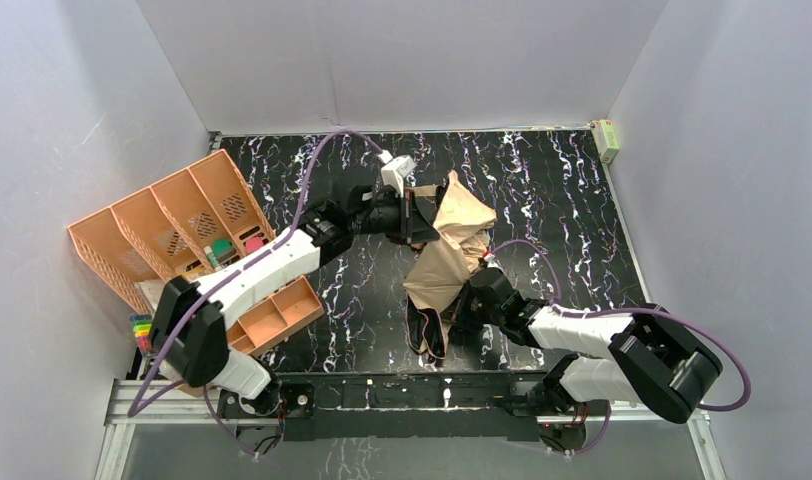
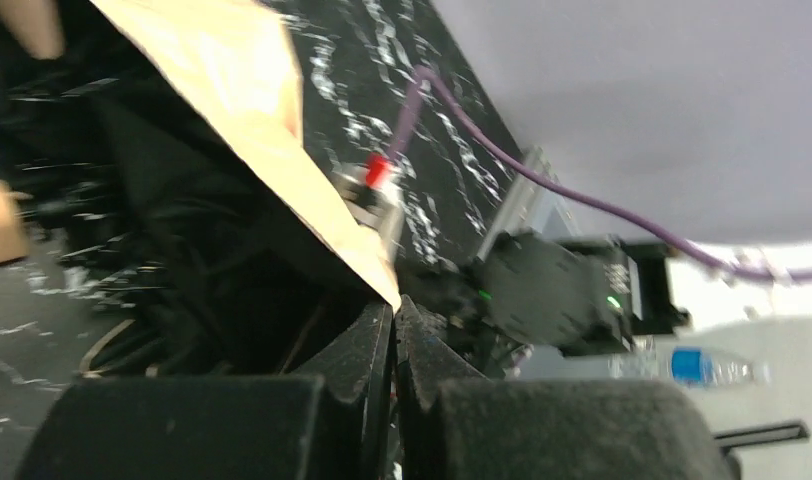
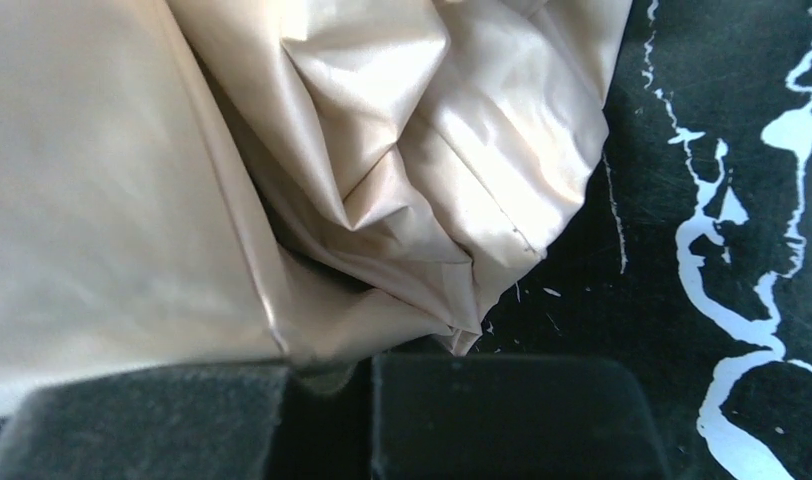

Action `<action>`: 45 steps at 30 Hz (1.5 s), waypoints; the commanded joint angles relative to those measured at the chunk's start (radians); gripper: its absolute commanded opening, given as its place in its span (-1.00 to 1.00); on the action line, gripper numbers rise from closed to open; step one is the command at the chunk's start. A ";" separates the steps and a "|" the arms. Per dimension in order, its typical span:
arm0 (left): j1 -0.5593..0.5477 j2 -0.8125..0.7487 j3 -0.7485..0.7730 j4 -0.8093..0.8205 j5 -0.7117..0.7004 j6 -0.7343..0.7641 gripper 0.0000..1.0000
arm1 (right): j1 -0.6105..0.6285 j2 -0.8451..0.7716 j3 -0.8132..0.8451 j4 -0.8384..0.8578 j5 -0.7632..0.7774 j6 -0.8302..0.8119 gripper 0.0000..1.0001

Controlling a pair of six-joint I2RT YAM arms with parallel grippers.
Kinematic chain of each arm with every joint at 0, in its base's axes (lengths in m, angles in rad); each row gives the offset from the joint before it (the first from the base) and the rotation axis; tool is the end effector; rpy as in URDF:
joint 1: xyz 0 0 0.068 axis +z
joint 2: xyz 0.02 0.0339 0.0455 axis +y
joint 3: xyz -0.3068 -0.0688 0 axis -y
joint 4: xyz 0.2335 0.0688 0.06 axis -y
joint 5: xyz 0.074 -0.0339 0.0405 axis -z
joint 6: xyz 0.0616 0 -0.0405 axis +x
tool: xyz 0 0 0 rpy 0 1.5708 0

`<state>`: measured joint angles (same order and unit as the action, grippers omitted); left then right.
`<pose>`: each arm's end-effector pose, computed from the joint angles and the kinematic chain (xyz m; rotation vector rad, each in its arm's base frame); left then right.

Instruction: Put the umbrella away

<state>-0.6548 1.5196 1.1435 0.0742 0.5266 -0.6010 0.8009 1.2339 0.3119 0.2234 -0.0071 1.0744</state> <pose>0.2707 -0.2469 0.3521 0.4558 2.0125 -1.3166 0.1468 0.1520 0.1660 0.3328 2.4487 0.9336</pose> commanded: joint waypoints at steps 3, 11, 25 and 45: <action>-0.166 -0.178 -0.086 -0.067 -0.022 0.055 -1.00 | 0.004 0.031 0.005 -0.043 0.033 -0.013 -0.96; -0.322 -0.266 -0.343 0.011 -0.154 0.010 -1.00 | 0.004 0.008 0.042 -0.075 0.030 -0.036 -0.72; -0.340 -0.283 -0.521 0.162 -0.210 -0.048 -0.97 | 0.004 -0.388 0.048 -0.413 0.071 -0.033 -0.63; -0.340 -0.156 -0.069 -0.233 -0.366 0.245 0.63 | 0.004 -0.410 0.027 -0.360 0.074 -0.006 -0.60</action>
<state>-0.9905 1.3029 1.0210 -0.0425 0.1806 -0.4416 0.8009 0.8402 0.3367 -0.1619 0.0486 1.0634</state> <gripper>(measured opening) 0.815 0.197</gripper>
